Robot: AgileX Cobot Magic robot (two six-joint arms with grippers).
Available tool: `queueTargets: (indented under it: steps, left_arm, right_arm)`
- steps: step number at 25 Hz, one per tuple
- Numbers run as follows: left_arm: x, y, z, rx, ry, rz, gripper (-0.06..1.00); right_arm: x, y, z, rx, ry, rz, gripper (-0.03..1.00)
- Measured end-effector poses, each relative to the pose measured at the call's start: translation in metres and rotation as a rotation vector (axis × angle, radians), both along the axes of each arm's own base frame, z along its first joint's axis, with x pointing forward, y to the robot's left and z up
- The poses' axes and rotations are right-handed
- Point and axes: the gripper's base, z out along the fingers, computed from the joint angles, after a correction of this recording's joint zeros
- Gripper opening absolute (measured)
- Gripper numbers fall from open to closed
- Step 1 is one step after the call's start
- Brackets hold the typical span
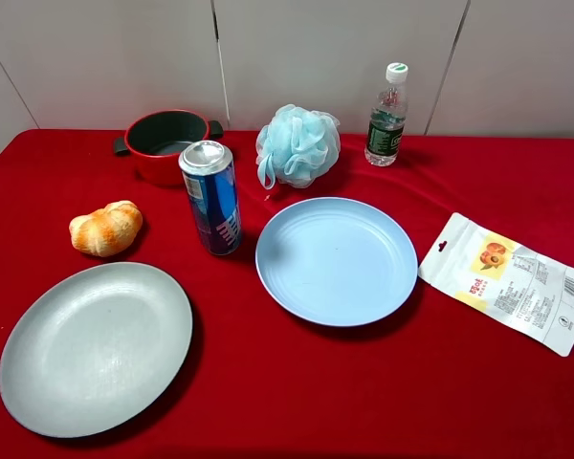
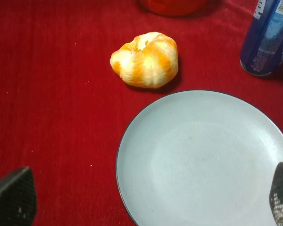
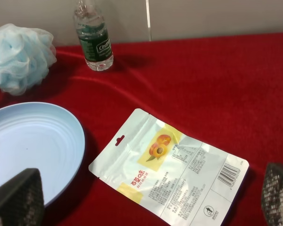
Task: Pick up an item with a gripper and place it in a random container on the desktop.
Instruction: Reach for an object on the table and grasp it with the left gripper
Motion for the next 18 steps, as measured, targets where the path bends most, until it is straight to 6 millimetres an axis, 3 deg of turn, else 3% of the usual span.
queueTargets:
  steps: [7, 18]
  left_arm:
    - [0.003, 0.000, 0.021, -0.004, 0.001, -0.003, 1.00]
    - [0.048, -0.002, 0.074, -0.002, 0.155, -0.015, 1.00]
  right_arm:
    - [0.000, 0.000, 0.000, 0.000, 0.000, 0.000, 0.69]
    - [0.000, 0.000, 0.000, 0.000, 0.000, 0.000, 0.69]
